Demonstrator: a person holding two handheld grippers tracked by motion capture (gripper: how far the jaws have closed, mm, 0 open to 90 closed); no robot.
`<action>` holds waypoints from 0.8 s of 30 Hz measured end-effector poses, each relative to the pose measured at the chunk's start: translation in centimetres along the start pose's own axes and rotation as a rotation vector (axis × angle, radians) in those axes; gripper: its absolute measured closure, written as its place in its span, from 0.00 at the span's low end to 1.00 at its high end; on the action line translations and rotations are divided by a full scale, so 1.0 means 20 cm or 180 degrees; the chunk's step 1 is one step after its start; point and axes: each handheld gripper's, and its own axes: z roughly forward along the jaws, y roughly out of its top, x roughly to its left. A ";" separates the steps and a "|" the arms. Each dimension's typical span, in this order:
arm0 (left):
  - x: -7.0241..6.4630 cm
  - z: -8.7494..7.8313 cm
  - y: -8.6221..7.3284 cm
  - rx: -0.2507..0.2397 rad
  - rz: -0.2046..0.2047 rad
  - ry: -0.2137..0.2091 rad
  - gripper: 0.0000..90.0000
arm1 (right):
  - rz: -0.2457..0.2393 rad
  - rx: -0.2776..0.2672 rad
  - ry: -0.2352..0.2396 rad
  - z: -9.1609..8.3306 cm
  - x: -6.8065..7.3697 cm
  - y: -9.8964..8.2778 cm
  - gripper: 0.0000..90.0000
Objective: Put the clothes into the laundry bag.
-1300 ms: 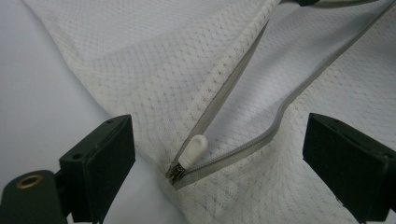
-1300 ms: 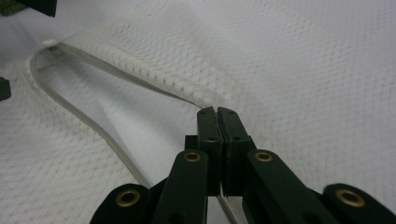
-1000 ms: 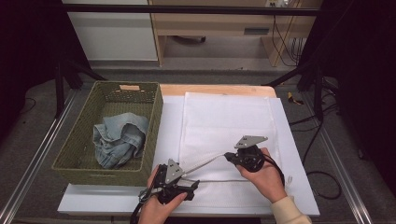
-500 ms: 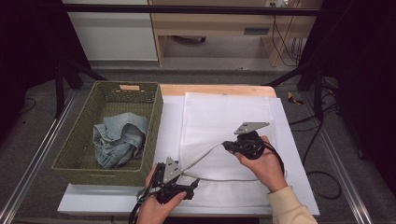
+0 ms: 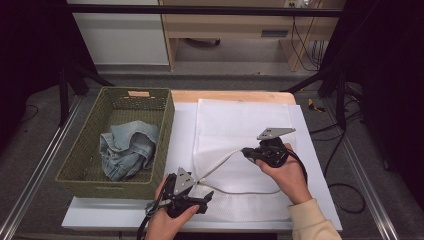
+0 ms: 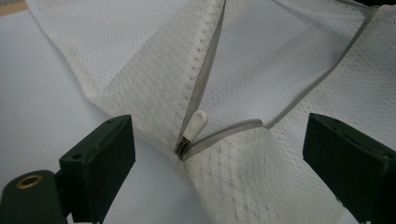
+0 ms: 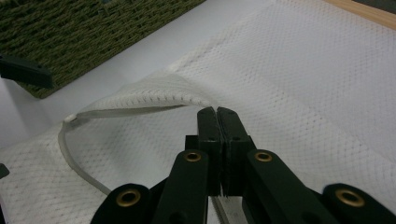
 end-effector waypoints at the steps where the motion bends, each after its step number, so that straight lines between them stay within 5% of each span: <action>1: 0.00 0.00 0.00 -0.0001 0.0003 -0.0003 0.10 | 0.0016 -0.0008 0.0011 0.00 0.00 0.00 0.99; 6: 0.00 0.00 0.01 0.0003 -0.0015 0.0026 0.11 | 0.0027 -0.0086 0.0048 -0.03 -0.01 0.00 0.99; 14: 0.02 -0.04 0.06 0.0015 -0.0006 -0.0112 0.13 | 0.0014 -0.0058 0.0061 -0.04 -0.01 0.00 0.99; 24: 0.16 -0.11 0.22 0.0214 0.0056 -0.0065 0.09 | -0.0018 -0.0009 0.0075 -0.04 -0.02 -0.03 0.99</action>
